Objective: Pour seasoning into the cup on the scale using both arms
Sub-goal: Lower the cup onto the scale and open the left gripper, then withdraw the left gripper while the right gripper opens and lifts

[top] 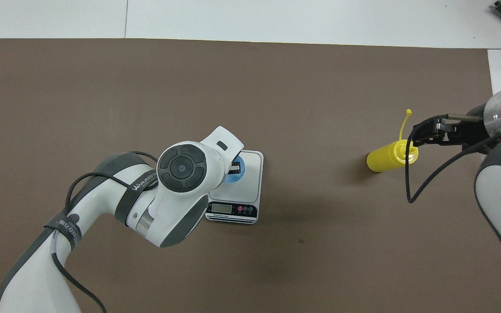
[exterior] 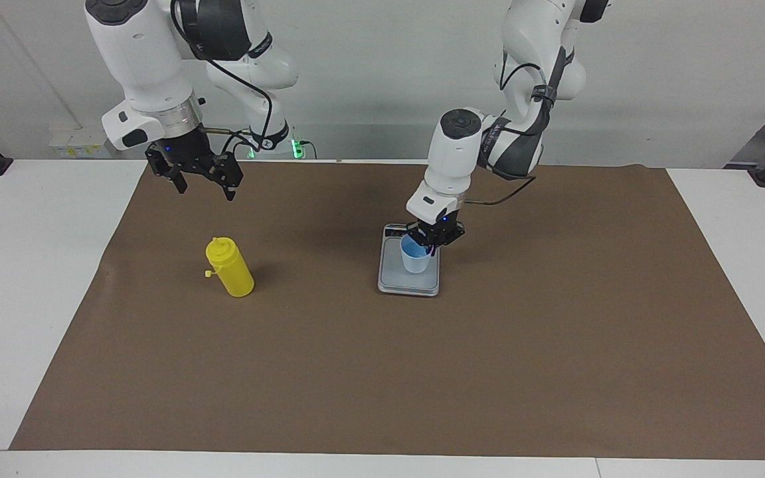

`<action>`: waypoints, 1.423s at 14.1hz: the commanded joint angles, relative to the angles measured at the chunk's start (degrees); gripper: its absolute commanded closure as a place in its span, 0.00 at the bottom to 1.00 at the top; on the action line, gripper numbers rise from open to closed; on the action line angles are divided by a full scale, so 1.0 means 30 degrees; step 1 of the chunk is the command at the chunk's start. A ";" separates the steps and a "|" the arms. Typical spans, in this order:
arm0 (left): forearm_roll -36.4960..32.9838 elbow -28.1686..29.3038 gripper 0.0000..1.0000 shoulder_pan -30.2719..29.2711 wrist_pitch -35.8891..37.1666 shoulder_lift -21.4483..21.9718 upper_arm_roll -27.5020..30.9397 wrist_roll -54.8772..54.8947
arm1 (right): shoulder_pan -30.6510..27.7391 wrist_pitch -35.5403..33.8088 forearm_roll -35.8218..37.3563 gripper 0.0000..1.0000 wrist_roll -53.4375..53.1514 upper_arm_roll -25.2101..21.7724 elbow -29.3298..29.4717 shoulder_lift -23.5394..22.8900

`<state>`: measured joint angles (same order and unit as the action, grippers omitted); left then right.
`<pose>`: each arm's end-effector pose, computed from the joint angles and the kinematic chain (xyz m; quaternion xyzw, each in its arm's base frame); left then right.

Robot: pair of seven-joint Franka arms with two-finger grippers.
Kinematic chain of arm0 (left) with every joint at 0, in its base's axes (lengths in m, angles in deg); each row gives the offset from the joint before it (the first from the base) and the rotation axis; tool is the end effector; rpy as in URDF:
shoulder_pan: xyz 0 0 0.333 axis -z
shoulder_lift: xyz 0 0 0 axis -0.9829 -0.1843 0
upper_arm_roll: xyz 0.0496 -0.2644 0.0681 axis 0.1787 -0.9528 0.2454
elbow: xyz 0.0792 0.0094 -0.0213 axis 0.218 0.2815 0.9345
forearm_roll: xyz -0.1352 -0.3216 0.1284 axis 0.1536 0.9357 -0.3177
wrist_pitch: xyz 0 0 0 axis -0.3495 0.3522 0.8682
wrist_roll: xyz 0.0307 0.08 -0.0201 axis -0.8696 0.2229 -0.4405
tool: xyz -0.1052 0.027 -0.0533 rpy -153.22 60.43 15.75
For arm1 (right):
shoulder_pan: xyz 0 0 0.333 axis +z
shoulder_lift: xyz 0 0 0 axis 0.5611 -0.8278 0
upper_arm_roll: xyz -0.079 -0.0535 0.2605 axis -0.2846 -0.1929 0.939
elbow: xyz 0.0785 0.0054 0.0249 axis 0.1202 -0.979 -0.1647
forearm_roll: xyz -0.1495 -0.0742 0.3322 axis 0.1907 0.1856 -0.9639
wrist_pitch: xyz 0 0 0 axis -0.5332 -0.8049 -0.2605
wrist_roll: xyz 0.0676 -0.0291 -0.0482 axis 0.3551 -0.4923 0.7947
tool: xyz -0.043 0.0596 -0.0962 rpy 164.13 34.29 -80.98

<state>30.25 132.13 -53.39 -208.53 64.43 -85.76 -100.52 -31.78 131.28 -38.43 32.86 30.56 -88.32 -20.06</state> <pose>0.4686 -0.3496 0.3480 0.9979 0.0071 0.0520 0.0369 0.5353 0.0372 0.5468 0.9961 -0.0873 -0.0015 0.0135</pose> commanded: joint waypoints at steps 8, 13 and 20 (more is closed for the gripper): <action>-0.0484 -0.0913 0.00 0.0214 0.0487 0.0007 0.0275 -0.0603 | 0.0038 -0.0122 -0.0354 0.00 0.0523 -0.0208 -0.0340 0.0362; -0.0572 -0.3958 0.00 -0.0750 0.5087 0.0768 0.0451 0.1149 | 0.0009 -0.0209 -0.0383 0.00 0.0408 -0.0032 -0.0369 0.0392; 0.0276 -0.3992 0.00 -0.4469 0.8575 0.3901 0.0567 0.7121 | -0.1220 0.0312 -0.0876 0.00 -0.0755 -0.0237 -0.0369 0.0130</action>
<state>29.90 119.53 -63.99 -185.87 73.18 -83.87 -84.29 -33.61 130.61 -38.76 32.43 30.09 -88.34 -20.05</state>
